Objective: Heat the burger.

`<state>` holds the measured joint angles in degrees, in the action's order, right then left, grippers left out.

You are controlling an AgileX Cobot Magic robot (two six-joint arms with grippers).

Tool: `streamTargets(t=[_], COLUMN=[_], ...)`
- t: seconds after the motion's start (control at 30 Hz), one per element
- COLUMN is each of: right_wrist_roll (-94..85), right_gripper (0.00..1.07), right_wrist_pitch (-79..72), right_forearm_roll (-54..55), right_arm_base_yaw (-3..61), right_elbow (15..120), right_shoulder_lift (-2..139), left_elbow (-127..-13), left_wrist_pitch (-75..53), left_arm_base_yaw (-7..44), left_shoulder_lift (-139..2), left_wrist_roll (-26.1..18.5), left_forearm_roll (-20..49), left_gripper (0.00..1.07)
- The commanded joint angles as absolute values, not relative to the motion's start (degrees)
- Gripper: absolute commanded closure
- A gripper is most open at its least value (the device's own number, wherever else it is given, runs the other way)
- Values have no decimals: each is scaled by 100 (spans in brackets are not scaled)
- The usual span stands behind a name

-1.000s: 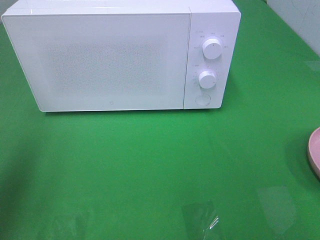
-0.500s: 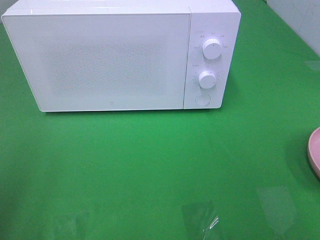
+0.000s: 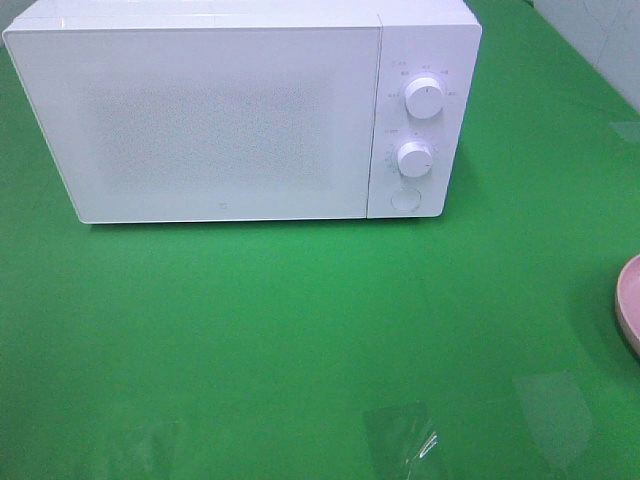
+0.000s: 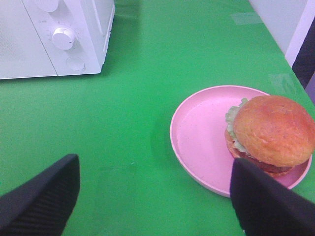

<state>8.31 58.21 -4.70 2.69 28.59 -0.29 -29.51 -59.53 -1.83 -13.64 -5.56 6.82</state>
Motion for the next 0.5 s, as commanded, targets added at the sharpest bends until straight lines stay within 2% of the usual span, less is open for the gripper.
streamTargets(t=[0.03,0.27,0.5], right_wrist_roll=[773,773,773], right_gripper=[31,31,31], right_wrist_pitch=[5730,5730,5730], right_forearm_roll=[-476,-476,-476], right_arm_base_yaw=[223,223,223], right_elbow=[2848,2848,2848], right_shoulder_lift=[-166,-166,-166], left_elbow=[-2934,-2934,-2934], left_wrist_pitch=[-5896,-5896,-5890], left_arm_base_yaw=[-195,-212,-229], left_shoulder_lift=[-1134,-80,178], left_wrist_roll=[-561,-561,-561], left_forearm_roll=[647,647,647], left_gripper=[6,6,6])
